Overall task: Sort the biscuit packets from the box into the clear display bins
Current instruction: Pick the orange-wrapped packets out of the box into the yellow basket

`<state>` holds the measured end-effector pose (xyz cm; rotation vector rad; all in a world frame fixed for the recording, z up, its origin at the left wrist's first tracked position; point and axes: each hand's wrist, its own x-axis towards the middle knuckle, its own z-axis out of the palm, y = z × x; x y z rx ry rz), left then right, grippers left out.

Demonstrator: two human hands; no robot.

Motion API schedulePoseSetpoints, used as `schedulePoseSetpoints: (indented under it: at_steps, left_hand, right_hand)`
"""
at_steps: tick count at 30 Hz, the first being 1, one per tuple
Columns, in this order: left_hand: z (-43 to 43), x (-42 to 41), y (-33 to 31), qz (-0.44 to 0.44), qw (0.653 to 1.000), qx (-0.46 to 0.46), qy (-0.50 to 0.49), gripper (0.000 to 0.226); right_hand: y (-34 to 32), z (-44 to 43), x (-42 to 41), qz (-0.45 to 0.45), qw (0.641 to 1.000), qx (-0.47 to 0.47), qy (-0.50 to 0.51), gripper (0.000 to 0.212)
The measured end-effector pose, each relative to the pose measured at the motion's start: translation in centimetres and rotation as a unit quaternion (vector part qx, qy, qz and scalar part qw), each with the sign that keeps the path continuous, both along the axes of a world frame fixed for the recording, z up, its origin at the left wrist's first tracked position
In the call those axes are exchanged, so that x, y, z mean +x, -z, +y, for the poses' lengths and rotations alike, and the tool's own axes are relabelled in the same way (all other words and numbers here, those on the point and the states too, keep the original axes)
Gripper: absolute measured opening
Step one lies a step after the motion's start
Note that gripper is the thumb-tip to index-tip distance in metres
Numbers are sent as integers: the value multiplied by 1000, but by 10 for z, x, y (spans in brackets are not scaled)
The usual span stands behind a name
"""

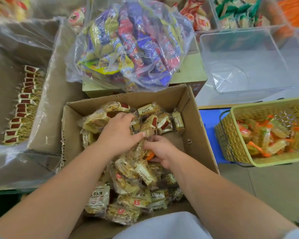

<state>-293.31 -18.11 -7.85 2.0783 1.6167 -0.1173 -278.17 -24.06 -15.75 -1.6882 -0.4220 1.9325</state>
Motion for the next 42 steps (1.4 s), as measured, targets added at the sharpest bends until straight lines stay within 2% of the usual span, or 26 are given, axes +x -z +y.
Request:
schedulePoseSetpoints:
  at_steps: [2,7,11,13,17,19,21,24,28,32,35,38,42]
  left_hand:
    - [11,8,13,33,999,-24,-11,90]
    - [28,18,37,126,991,-38,7,109]
    - [26,23,48,162,987,-8,21,114]
    - [22,23,52,151,988,19,18,116]
    - [17,14,61,57,997,38,-19,118]
    - [17,10,64,58,997,43,-17,110]
    - [17,9,62,113,992,42,22,86]
    - [9,12,52,180,978,54,95,61]
    - [-22,20,37,122,987,27,98,49]
    - [-58,30,19,47,991,43,121,41]
    - [-81,42,6,-18,994,42,103,44]
    - [-96,53,-1,-71,996,18,48,62]
    - [-110,63,-14,-128,990,12,-59,56]
  right_hand:
    - [-10,-8,6,-36,999,18,-21,35]
    - [-43,-36,35,-135,984,64,-95,59]
    - [-60,-56,53,-213,963,135,-93,48]
    - [-68,-64,59,-247,949,171,-94,44]
    - [-82,-80,69,-347,892,240,-162,50]
    - [-86,-89,72,-387,861,267,-195,51]
    - [-90,-97,74,-411,841,277,-215,51]
    - [-98,-101,73,-396,853,267,-212,51]
    - [-109,-103,75,-402,842,288,-214,51]
    - [-121,-108,89,-409,824,319,-229,54]
    - [-127,-111,101,-439,798,330,-250,53]
    - [-129,-112,114,-463,771,343,-271,51]
    - [-133,-109,143,-413,799,348,-262,53]
